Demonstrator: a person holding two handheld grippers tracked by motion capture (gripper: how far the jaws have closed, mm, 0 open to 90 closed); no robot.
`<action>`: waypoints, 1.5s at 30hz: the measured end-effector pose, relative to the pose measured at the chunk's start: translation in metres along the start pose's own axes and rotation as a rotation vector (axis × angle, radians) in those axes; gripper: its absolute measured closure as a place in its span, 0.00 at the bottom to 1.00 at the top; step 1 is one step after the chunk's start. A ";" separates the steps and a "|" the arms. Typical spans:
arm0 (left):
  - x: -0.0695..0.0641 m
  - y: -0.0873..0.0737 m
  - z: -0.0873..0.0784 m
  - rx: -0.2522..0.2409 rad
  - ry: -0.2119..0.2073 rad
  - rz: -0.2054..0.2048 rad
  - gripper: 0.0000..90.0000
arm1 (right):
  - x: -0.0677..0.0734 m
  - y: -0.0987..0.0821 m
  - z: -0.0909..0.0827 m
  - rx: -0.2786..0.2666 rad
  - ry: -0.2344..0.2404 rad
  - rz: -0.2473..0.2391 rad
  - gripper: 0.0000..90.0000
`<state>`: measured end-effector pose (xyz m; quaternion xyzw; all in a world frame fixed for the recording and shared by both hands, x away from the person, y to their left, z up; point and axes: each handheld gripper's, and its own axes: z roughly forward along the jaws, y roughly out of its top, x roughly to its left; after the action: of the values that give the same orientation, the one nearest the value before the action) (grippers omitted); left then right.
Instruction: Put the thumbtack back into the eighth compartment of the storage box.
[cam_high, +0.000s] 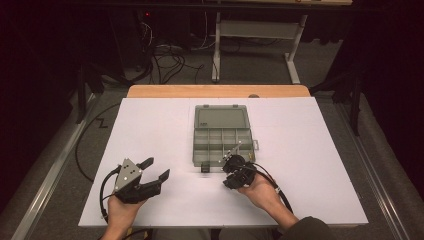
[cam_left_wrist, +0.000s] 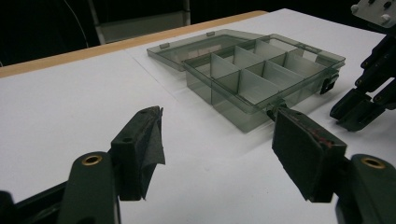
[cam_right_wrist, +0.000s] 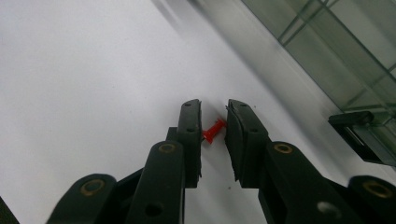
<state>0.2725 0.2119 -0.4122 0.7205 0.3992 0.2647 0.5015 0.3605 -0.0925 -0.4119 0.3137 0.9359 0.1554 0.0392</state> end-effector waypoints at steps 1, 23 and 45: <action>0.000 0.000 0.000 0.000 0.000 -0.001 0.37 | 0.000 0.000 0.000 0.000 0.000 0.000 0.86; 0.000 0.000 0.000 0.001 -0.001 0.000 0.37 | -0.005 -0.002 -0.005 -0.020 0.010 0.011 0.86; 0.000 0.000 -0.001 -0.003 0.004 -0.005 0.37 | -0.028 -0.003 -0.042 -0.099 -0.002 0.072 0.86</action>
<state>0.2719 0.2122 -0.4125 0.7180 0.4017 0.2654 0.5026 0.3738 -0.1224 -0.3736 0.3450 0.9151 0.2025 0.0500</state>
